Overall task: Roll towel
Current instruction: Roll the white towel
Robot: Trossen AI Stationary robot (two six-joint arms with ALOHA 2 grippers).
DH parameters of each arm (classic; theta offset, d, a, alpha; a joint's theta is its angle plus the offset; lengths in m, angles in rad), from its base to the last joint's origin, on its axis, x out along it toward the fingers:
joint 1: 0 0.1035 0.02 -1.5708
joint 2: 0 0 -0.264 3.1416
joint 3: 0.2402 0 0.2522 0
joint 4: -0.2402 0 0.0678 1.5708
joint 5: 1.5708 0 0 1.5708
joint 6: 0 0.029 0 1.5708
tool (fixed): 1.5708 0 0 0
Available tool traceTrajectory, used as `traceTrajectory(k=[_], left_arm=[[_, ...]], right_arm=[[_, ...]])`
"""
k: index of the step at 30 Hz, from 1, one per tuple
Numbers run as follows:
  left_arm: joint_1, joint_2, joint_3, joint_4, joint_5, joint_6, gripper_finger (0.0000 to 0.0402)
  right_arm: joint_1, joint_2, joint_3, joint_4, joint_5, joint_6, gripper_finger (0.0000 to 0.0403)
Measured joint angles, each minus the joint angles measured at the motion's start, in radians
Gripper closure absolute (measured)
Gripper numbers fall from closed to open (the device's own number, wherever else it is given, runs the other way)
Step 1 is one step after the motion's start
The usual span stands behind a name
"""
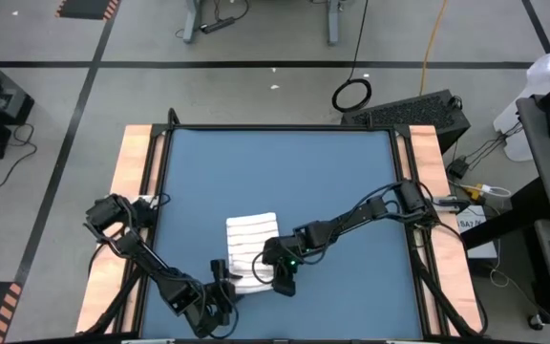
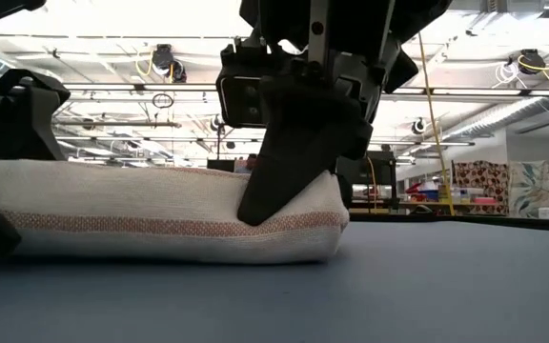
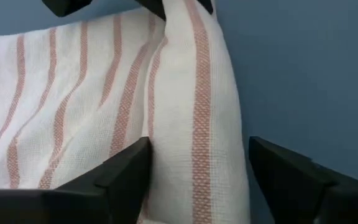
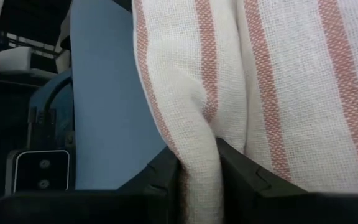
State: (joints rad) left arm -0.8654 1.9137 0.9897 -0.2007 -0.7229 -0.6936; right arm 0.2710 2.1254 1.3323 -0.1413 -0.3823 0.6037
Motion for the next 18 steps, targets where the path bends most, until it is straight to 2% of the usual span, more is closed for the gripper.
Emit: traceTrajectory(k=[4, 8, 11, 13, 18], left_arm=[[-0.002, -0.007, 0.000, 0.006, -0.008, -0.005, 0.0191], [-0.007, -0.013, 0.002, 0.016, -0.007, -0.006, 0.0279], [-0.006, -0.016, 0.002, 0.015, 0.019, -0.065, 0.0342], [-0.005, -0.016, 0.002, 0.007, 0.058, -0.125, 0.0343], [-0.005, -0.019, 0.005, -0.022, 0.095, -0.287, 0.0343]], right_arm=[[-0.001, 0.000, 0.000, 0.000, 0.002, 0.009, 0.0323], [-0.002, 0.000, 0.000, 0.000, 0.009, 0.009, 0.0323], [-0.001, -0.005, -0.001, -0.001, 0.016, -0.027, 0.0317], [0.009, -0.018, -0.002, -0.006, 0.045, -0.059, 0.0307], [0.070, -0.079, -0.006, -0.045, 0.238, -0.199, 0.0272]])
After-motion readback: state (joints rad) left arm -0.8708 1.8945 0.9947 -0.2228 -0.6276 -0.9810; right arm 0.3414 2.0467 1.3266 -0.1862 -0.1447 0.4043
